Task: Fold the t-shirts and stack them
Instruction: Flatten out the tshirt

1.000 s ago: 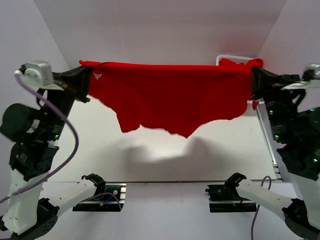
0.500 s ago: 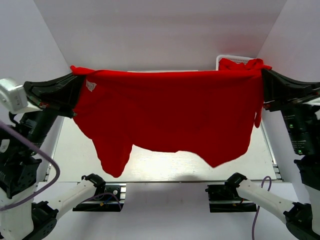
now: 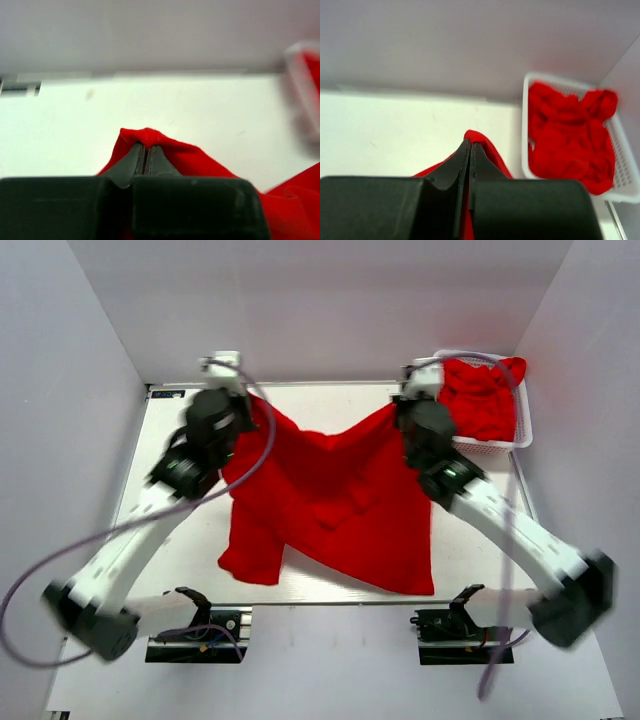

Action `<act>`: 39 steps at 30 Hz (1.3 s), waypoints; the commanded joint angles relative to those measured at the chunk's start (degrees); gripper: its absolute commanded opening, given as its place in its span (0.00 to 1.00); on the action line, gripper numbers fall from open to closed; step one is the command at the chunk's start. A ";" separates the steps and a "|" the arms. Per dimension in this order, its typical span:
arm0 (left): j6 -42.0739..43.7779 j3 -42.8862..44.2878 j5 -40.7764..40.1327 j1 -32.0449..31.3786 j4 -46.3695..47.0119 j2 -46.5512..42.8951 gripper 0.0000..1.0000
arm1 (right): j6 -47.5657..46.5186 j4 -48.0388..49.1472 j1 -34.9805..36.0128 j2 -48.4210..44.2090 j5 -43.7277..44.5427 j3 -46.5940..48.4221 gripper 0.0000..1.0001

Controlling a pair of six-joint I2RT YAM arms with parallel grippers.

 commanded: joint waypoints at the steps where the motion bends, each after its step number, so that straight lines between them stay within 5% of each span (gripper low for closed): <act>1: -3.24 -2.53 -11.98 1.88 2.11 9.50 0.00 | 0.80 9.73 -2.65 10.12 6.47 -0.24 0.00; 6: -4.56 5.89 -11.12 8.11 2.11 32.15 0.00 | 3.01 9.38 -7.57 32.59 1.20 11.52 0.00; 14: -5.26 26.71 -2.15 16.47 1.24 59.43 0.00 | 3.35 -0.20 -12.50 62.77 -6.98 45.80 0.00; 16: -6.66 33.66 -0.13 17.53 -0.61 64.00 0.00 | 3.27 1.19 -13.73 68.91 -10.23 51.08 0.20; 18: -8.94 39.18 2.49 19.72 -1.75 68.93 0.14 | 3.88 3.65 -14.70 72.08 -13.90 54.84 0.49; 19: -9.65 40.00 2.51 20.51 -1.76 69.64 0.46 | 4.93 4.27 -15.14 72.97 -14.28 55.83 0.81; 20: -10.18 40.53 3.29 21.91 -0.80 69.65 0.73 | 5.11 5.23 -15.14 75.07 -14.63 56.71 0.90; 21: -10.88 42.01 3.91 22.54 -0.79 70.17 0.96 | 5.03 5.59 -16.01 75.61 -16.63 58.46 0.90; 22: -10.88 42.90 3.92 23.07 -0.79 70.17 1.00 | 5.11 5.59 -16.20 76.31 -16.74 60.13 0.90; 25: -10.88 44.40 6.72 24.47 -1.32 68.26 1.00 | 4.51 2.52 -16.03 74.75 -18.41 60.85 0.90; 32: -9.21 37.56 10.86 25.01 -7.89 56.48 1.00 | 8.35 -6.61 -15.76 53.58 -25.35 43.12 0.90; 39: -15.79 5.94 14.45 23.95 -10.91 32.76 1.00 | 19.16 -25.59 -15.50 34.33 -26.41 20.18 0.90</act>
